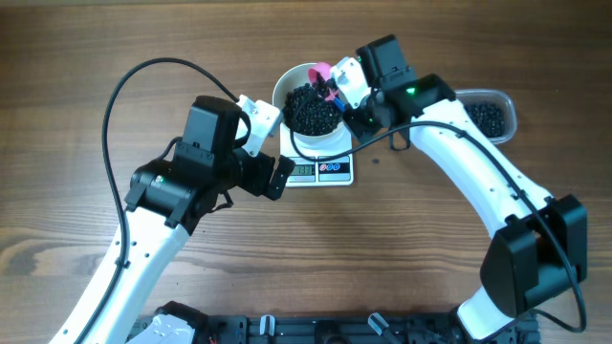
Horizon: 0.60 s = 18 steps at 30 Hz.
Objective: Scoop item into bowl and weigh 150g on scale
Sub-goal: 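Carry the filled scoop left over the white bowl, then tip the scoop to pour beans into the bowl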
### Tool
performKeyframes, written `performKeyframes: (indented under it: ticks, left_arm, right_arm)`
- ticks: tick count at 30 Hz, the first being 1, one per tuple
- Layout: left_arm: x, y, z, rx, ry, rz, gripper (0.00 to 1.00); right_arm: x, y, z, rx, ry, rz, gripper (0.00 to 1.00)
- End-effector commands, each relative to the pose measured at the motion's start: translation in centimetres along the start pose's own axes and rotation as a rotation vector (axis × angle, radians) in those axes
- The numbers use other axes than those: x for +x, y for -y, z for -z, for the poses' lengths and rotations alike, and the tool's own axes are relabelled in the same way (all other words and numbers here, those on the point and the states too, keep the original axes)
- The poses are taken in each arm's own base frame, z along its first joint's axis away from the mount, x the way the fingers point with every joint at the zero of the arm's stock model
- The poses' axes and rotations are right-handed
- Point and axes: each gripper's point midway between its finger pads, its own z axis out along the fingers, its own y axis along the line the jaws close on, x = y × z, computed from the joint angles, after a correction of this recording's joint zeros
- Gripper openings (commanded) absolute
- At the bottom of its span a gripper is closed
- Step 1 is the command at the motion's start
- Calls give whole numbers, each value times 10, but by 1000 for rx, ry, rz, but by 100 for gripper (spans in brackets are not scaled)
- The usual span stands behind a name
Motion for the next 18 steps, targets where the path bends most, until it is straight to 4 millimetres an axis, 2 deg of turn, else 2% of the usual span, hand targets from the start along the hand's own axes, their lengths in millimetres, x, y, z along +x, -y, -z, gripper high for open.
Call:
performKeyframes:
  ticks: [1,6,8,12,14,18]
  left_arm:
    - [-7,4,3,17,17,-1,100]
    - [-7,4,3,17,17,-1,100]
    - [-7,4,3,17,17,-1,100]
    - [-7,4,3,17,17,-1,100]
    - [-7,4,3,17,17,-1,100]
    - [-7,4,3,17,17,-1,100]
  right_arm:
    - [-5,3,-2,65,-15,94,4]
    - [-8,8,7,105,-4,112,4]
    - [-9,16,14,154,-5,126,4]
    - [-15,17,30,169,26,185,4]
    - [-16,16,32,163,34,192,4]
    - [-21,-4,30,99,50,325,4]
